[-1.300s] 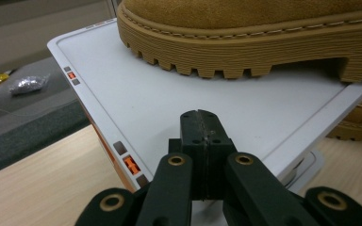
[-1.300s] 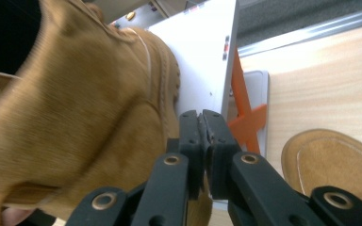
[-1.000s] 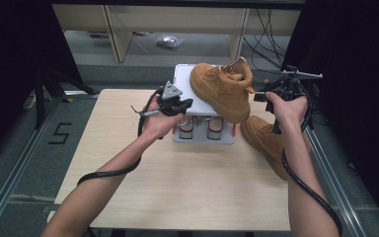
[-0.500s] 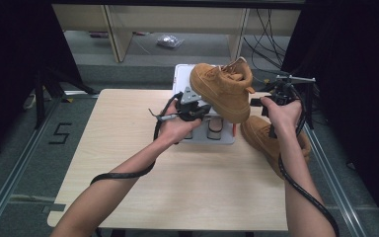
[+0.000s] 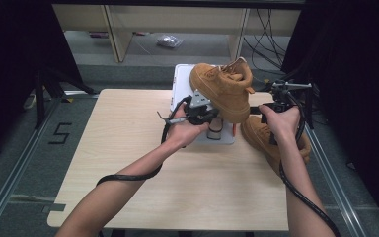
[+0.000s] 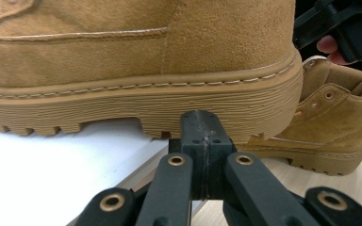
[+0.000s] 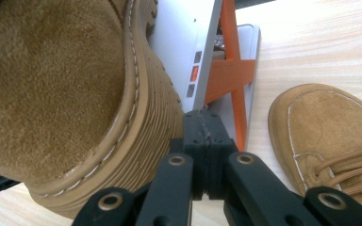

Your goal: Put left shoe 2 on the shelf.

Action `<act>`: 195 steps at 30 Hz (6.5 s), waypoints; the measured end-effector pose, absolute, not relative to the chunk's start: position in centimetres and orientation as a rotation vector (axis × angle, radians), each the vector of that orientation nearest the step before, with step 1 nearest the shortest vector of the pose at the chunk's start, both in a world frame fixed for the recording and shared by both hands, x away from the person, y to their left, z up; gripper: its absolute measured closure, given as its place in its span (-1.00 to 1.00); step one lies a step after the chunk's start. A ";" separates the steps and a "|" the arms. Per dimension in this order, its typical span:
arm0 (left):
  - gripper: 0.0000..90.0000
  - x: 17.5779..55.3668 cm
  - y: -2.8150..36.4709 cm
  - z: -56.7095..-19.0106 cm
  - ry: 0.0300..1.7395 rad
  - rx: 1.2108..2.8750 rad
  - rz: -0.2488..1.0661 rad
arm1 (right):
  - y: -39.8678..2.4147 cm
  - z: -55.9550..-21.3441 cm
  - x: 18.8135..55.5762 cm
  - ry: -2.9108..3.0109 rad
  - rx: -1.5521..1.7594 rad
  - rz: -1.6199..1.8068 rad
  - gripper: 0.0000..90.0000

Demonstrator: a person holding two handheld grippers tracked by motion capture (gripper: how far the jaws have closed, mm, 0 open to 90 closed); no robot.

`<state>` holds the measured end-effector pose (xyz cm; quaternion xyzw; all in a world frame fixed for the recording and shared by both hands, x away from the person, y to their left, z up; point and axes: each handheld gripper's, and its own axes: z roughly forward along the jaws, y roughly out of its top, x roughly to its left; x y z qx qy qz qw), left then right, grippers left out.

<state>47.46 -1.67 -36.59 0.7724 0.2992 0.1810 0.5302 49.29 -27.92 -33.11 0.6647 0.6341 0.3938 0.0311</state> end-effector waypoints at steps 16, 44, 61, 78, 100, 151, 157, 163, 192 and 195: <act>1.00 47.5 -0.8 -36.2 0.768 1.846 0.444 | -27.1 -33.2 49.0 2.013 2.010 1.276 1.00; 1.00 49.1 5.9 -36.7 0.939 1.768 0.476 | -19.4 -32.9 49.0 2.175 1.903 1.267 1.00; 0.99 49.1 5.9 -36.2 0.932 1.726 0.480 | -18.9 -31.9 49.5 2.044 1.832 1.307 1.00; 1.00 49.9 5.9 -35.9 0.992 1.713 0.473 | -18.5 -32.1 50.3 2.022 1.873 1.340 1.00; 1.00 50.9 7.9 -35.9 1.040 1.702 0.522 | -16.2 -32.5 52.6 2.030 1.865 1.360 1.00; -0.62 48.7 3.1 -36.1 1.044 1.745 0.681 | -22.9 -34.5 46.7 1.944 1.801 1.303 0.37; -0.58 49.3 3.4 -35.9 1.041 1.773 0.700 | -23.8 -34.6 46.6 1.936 1.764 1.298 0.37; -0.56 49.7 3.3 -35.8 1.050 1.776 0.709 | -24.6 -34.4 46.2 1.920 1.791 1.286 0.36; 0.10 46.1 10.9 -36.0 0.985 1.709 0.642 | -34.8 -33.6 44.2 1.755 1.964 1.050 0.28; 0.16 45.6 12.0 -36.3 0.996 1.697 0.628 | -36.1 -33.5 44.1 1.738 1.977 1.022 0.26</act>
